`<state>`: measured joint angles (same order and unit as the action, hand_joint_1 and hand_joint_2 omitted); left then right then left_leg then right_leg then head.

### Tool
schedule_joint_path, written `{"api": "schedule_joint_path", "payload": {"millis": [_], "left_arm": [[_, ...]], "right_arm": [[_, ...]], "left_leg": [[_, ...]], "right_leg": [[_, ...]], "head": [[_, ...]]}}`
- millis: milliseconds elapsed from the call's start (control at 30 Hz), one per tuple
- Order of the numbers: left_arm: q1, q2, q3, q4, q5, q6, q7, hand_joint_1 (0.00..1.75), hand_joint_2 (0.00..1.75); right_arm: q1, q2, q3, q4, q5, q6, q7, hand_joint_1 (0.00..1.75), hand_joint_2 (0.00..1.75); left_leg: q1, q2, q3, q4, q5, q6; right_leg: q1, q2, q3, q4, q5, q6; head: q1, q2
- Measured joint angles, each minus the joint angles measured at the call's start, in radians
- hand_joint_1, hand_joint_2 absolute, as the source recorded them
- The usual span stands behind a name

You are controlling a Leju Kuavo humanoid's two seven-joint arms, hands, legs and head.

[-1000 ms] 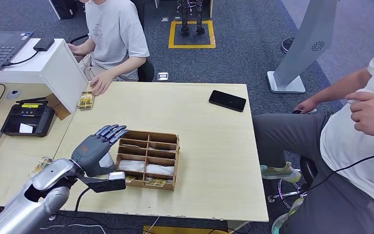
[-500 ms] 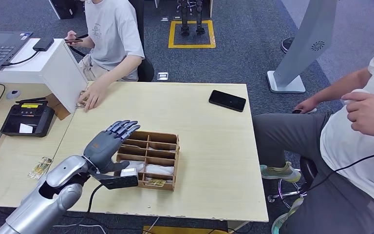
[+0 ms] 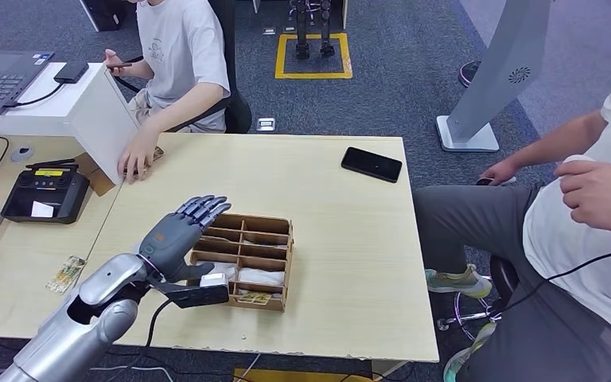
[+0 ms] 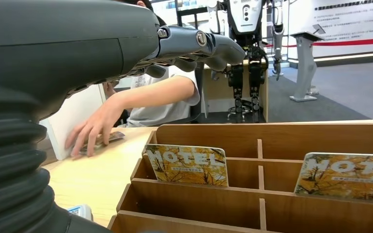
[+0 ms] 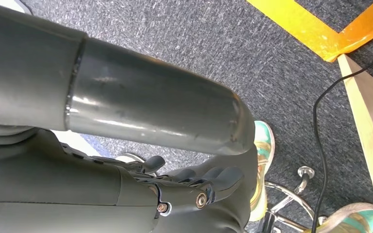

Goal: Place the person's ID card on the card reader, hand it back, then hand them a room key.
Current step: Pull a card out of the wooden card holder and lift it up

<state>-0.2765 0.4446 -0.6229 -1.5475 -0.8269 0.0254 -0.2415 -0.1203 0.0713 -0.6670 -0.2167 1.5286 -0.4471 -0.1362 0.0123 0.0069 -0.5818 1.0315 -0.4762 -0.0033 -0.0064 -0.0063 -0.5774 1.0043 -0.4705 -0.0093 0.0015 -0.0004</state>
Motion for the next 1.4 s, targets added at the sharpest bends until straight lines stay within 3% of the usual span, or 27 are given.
{"api": "schedule_joint_path", "payload": {"millis": [167,200,267,333,400,533,733,967,1167,1400], "left_arm": [[-0.005,-0.005,0.000,0.011,-0.009,0.003,0.009,0.00,1.75],[-0.005,-0.005,0.000,0.013,-0.010,0.003,0.011,0.09,1.75],[-0.006,-0.004,0.000,0.019,-0.017,0.004,0.018,0.86,1.75],[-0.007,-0.001,0.000,0.025,-0.026,0.004,0.023,1.39,1.75],[-0.007,0.005,0.000,0.031,-0.033,0.005,0.027,1.26,1.75],[-0.007,0.010,0.000,0.037,-0.042,0.009,0.033,1.62,1.75],[-0.008,0.014,0.000,0.039,-0.044,0.012,0.034,1.49,1.75],[-0.008,0.015,0.000,0.039,-0.043,0.016,0.033,1.51,1.75],[-0.008,0.019,0.000,0.039,-0.039,0.015,0.025,1.74,1.75],[-0.009,0.031,0.000,0.039,0.011,0.010,0.006,1.75,1.75]], "right_arm": [[0.000,0.000,0.002,0.000,0.000,0.000,0.000,0.00,0.00],[0.000,0.000,0.002,0.000,0.000,0.000,0.000,0.00,0.00],[0.000,0.000,0.003,0.000,0.000,0.000,0.000,0.00,0.00],[-0.001,0.000,0.005,0.000,0.000,0.000,-0.001,0.00,0.00],[-0.001,0.000,0.005,0.000,-0.002,-0.001,-0.003,0.00,0.00],[-0.002,0.000,0.005,0.000,-0.003,-0.003,-0.008,0.00,0.00],[-0.002,0.000,0.005,0.000,-0.006,-0.006,-0.010,0.00,0.00],[-0.003,0.000,0.006,0.000,-0.007,-0.008,-0.010,0.00,0.00],[-0.007,0.000,0.006,0.000,-0.016,-0.008,-0.010,0.00,0.00],[-0.009,0.000,0.006,0.000,-0.023,-0.008,-0.010,0.00,0.00]], "left_leg": [[0.000,0.000,0.000,0.000,0.000,0.000],[0.000,0.000,0.000,0.000,0.000,0.000],[0.000,0.000,0.000,0.000,0.000,0.000],[0.000,0.000,0.000,0.000,0.000,0.000],[0.000,0.000,0.000,0.000,0.000,0.000],[0.000,0.000,0.000,0.000,0.000,0.000],[0.000,0.000,-0.001,0.000,0.000,0.000],[0.000,0.000,-0.001,0.000,0.000,0.000],[0.000,0.000,-0.001,0.000,0.000,0.000],[0.000,0.000,-0.001,0.000,0.000,0.000]], "right_leg": [[0.000,0.000,0.000,0.000,0.000,0.000],[0.000,0.000,0.000,0.000,0.000,0.000],[0.000,0.000,0.000,0.000,0.000,0.000],[0.000,0.000,0.000,0.000,0.000,0.000],[0.000,0.000,0.000,0.000,0.000,0.000],[0.000,0.000,0.000,0.000,0.000,0.000],[0.000,0.000,0.000,0.000,0.000,0.000],[0.000,0.000,0.000,0.000,0.000,0.000],[0.000,0.000,0.000,0.000,0.000,0.000],[0.000,0.000,0.000,0.000,0.000,0.000]], "head": [[0.000,0.000],[0.000,0.000],[0.000,0.000],[0.000,0.000],[0.000,0.000],[0.000,0.000],[0.000,0.000],[0.000,0.000],[0.000,0.000],[0.000,0.000]]}}
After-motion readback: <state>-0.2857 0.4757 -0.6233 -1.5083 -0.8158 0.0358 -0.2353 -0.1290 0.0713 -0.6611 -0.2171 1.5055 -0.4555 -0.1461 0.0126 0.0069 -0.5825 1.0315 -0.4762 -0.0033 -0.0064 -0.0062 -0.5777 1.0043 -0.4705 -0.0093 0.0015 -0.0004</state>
